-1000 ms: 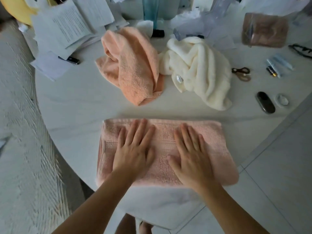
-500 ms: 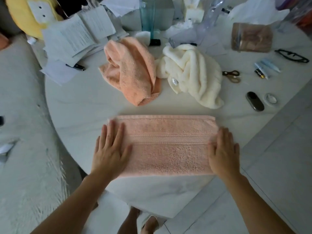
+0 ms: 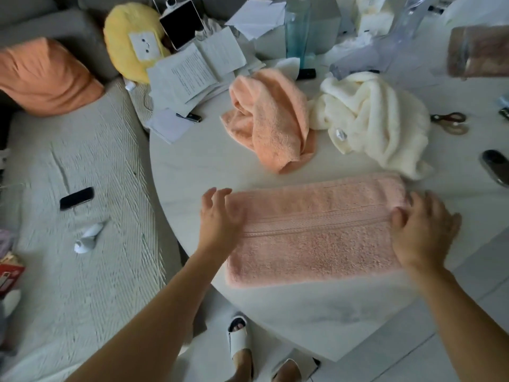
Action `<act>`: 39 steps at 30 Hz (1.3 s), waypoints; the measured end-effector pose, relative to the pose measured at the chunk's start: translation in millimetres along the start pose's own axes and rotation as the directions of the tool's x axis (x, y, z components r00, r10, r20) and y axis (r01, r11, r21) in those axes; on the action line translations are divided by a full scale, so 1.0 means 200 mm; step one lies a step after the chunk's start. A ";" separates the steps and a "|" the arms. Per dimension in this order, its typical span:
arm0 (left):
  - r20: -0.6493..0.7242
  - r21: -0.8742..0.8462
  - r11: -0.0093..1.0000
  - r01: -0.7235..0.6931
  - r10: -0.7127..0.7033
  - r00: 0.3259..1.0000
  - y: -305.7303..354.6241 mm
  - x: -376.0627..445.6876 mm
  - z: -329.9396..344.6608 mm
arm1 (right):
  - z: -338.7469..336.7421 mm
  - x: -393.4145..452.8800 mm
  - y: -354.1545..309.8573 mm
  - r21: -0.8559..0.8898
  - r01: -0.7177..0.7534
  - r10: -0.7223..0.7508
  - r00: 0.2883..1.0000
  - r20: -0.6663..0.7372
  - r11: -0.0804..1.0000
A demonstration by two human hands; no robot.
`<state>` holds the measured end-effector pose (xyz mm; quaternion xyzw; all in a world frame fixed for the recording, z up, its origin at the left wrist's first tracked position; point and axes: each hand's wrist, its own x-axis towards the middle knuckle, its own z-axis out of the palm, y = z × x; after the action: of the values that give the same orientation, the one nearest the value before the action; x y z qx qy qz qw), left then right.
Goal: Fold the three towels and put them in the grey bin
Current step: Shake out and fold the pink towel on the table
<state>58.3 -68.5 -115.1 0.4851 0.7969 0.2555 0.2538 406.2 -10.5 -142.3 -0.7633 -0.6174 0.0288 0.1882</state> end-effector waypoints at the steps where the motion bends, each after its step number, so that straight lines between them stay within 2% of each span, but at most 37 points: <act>1: 0.006 0.012 1.000 -0.015 0.015 1.000 0.03 0.05 0.00 | -0.01 -0.04 -0.04 0.027 -0.045 0.046 0.999 -0.024 0.999; 3: 0.120 0.073 0.994 -0.077 0.068 0.990 0.10 0.16 0.00 | -0.01 -0.17 -0.17 0.081 -0.034 0.037 0.999 -0.035 0.996; 5: 0.264 0.181 0.967 -0.177 0.126 0.956 0.13 0.23 0.02 | 0.00 -0.34 -0.37 0.156 0.042 -0.047 0.999 0.027 0.987; 6: 0.294 0.197 0.960 -0.201 0.137 0.946 0.13 0.25 0.03 | 0.01 -0.43 -0.48 0.198 0.080 -0.096 0.993 0.072 0.977; 11: 0.384 0.261 0.954 -0.145 0.036 0.923 0.02 0.23 -0.06 | 0.09 -0.90 -0.85 0.246 0.261 -0.318 0.919 0.233 0.933; 14: 0.384 0.275 0.947 -0.169 0.053 0.922 -0.07 0.16 -0.13 | 0.09 -1.05 -0.82 0.241 0.334 -0.394 0.877 0.275 0.911; 16: 0.402 0.202 0.968 -0.146 0.054 0.914 -0.14 0.10 -0.16 | 0.06 -1.07 -0.76 0.231 0.381 -0.437 0.853 0.284 0.895; 21: 0.414 0.020 1.000 0.009 -0.017 0.910 -0.31 -0.08 -0.21 | -0.05 -1.13 -0.59 0.192 0.414 -0.454 0.843 0.288 0.890; 23: 0.392 -0.045 0.998 0.043 -0.022 0.920 -0.36 -0.17 -0.20 | -0.09 -1.22 -0.55 0.158 0.413 -0.442 0.827 0.347 0.897; 26: 0.406 -0.139 0.987 0.079 -0.016 0.914 -0.39 -0.25 -0.21 | -0.10 -1.34 -0.58 0.008 0.403 -0.357 0.802 0.479 0.915; 28: 0.441 -0.209 0.976 0.067 0.033 0.897 -0.39 -0.27 -0.25 | -0.09 -1.37 -0.65 -0.024 0.339 -0.289 0.836 0.465 0.941; 30: 0.457 -0.216 0.975 -0.047 0.143 0.878 -0.38 -0.29 -0.31 | -0.08 -1.36 -0.68 0.048 0.279 -0.276 0.886 0.373 0.959; 31: 0.478 -0.206 0.974 -0.095 0.185 0.858 -0.38 -0.29 -0.35 | -0.08 -1.35 -0.68 0.089 0.266 -0.280 0.901 0.332 0.960; 33: 0.576 -0.254 0.967 -0.034 0.180 0.797 -0.39 -0.31 -0.44 | -0.11 -1.36 -0.67 0.158 0.274 -0.309 0.909 0.280 0.949; 35: 0.733 -0.338 0.935 0.106 0.191 0.653 -0.42 -0.35 -0.53 | -0.16 -1.38 -0.64 0.262 0.214 -0.290 0.910 0.298 0.941; 36: 0.784 -0.377 0.917 0.133 0.239 0.573 -0.43 -0.37 -0.57 | -0.20 -1.39 -0.63 0.339 0.127 -0.244 0.912 0.330 0.932; 37: 0.802 -0.404 0.911 0.088 0.306 0.512 -0.44 -0.40 -0.60 | -0.24 -1.40 -0.62 0.431 0.007 -0.181 0.914 0.364 0.902; 38: 0.795 -0.407 0.913 -0.026 0.368 0.482 -0.46 -0.43 -0.60 | -0.28 -1.40 -0.63 0.519 -0.113 -0.124 0.908 0.400 0.847; 39: 0.774 -0.370 0.910 -0.188 0.413 0.479 -0.47 -0.45 -0.58 | -0.32 -1.39 -0.63 0.587 -0.213 -0.082 0.896 0.436 0.781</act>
<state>-42.7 -207.2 -76.4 0.6462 0.4417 0.1241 0.6099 240.1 -271.0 -93.8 -0.6533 -0.5715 0.4078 0.2835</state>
